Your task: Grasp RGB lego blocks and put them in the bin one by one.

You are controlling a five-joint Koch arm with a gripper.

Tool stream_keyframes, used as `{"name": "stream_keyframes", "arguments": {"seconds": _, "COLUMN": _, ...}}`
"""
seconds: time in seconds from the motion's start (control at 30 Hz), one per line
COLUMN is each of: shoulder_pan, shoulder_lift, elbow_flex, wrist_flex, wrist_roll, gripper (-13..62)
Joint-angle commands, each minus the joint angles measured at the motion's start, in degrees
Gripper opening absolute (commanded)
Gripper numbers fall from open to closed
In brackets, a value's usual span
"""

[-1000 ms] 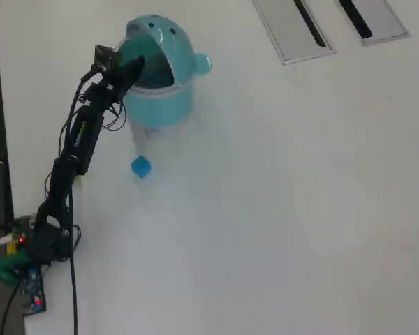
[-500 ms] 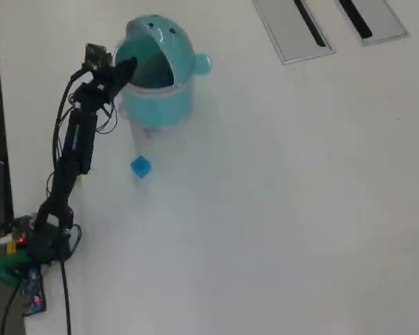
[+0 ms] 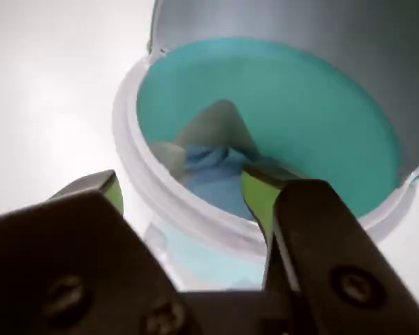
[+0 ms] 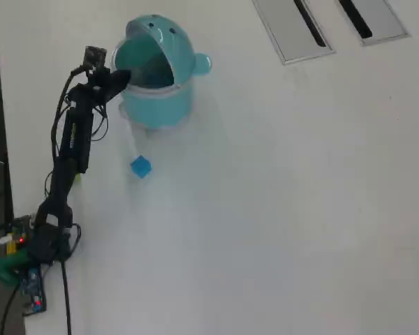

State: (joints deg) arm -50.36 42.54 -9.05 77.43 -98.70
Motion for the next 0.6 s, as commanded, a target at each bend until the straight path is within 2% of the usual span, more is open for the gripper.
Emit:
{"name": "stream_keyframes", "arguments": {"seconds": 0.0, "shoulder_pan": -0.7, "shoulder_lift": 5.1, "elbow_flex": -2.3, "wrist_flex": 1.8, "wrist_roll": 0.4, "gripper": 30.3}}
{"name": "stream_keyframes", "arguments": {"seconds": 0.3, "shoulder_pan": -2.4, "shoulder_lift": 12.1, "elbow_flex": 7.3, "wrist_flex": 4.0, "wrist_roll": 0.9, "gripper": 29.4}}
{"name": "stream_keyframes", "arguments": {"seconds": 0.57, "shoulder_pan": -3.8, "shoulder_lift": 24.0, "elbow_flex": 27.7, "wrist_flex": 4.0, "wrist_roll": 0.8, "gripper": 29.4}}
